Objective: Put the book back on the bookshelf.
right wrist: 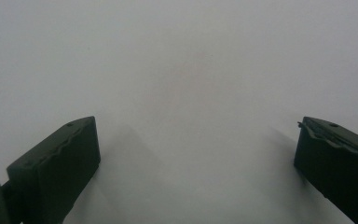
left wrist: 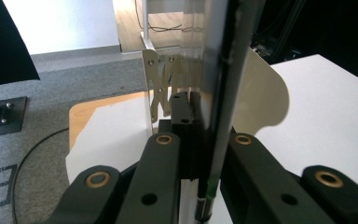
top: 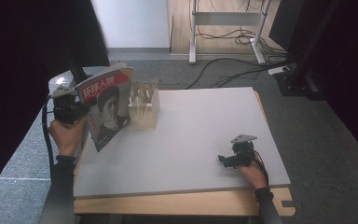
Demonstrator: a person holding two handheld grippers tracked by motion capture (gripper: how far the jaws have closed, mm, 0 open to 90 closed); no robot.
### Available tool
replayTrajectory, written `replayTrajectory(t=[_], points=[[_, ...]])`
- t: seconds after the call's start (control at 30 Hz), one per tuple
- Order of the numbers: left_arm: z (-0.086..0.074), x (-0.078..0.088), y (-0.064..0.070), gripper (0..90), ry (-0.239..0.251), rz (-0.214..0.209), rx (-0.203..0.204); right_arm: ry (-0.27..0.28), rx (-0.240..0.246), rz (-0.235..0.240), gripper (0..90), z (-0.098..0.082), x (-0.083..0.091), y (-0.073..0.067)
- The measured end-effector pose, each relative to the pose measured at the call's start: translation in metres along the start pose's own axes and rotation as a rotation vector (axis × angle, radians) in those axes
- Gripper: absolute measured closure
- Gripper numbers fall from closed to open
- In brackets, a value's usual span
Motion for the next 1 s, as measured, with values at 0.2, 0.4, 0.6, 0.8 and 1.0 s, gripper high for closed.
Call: replayTrajectory(t=[0.2, 0.4, 0.6, 0.8, 1.0], points=[[0.008, -0.02, -0.003, 87.0, 0.038, 0.007, 0.017, 0.0, -0.001, 0.0, 0.0, 0.0, 0.0, 0.0], [0.006, -0.043, -0.005, 86.9, 0.042, 0.005, 0.005, 0.002, -0.001, 0.0, 0.0, 0.0, 0.0, 0.0], [0.001, -0.039, -0.006, 86.4, -0.051, -0.025, -0.006, 0.001, -0.001, 0.0, 0.0, 0.0, 0.0, 0.0], [-0.001, -0.036, -0.006, 86.0, -0.219, -0.029, -0.017, -0.001, 0.0, 0.001, 0.0, 0.0, 0.0, 0.0], [-0.001, -0.037, -0.01, 87.2, -0.126, -0.039, 0.039, -0.001, -0.001, 0.002, 0.0, 0.0, 0.0, 0.0]])
Point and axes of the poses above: each handheld gripper's, and its own axes: x roughly backward along the jaws, z roughly out of its top, y roughly to its right, the point moved 4 cm from there along -x, roughly forward along the jaws, and after that the axes turned 10 degrees about -y, right-handed, at the moved point
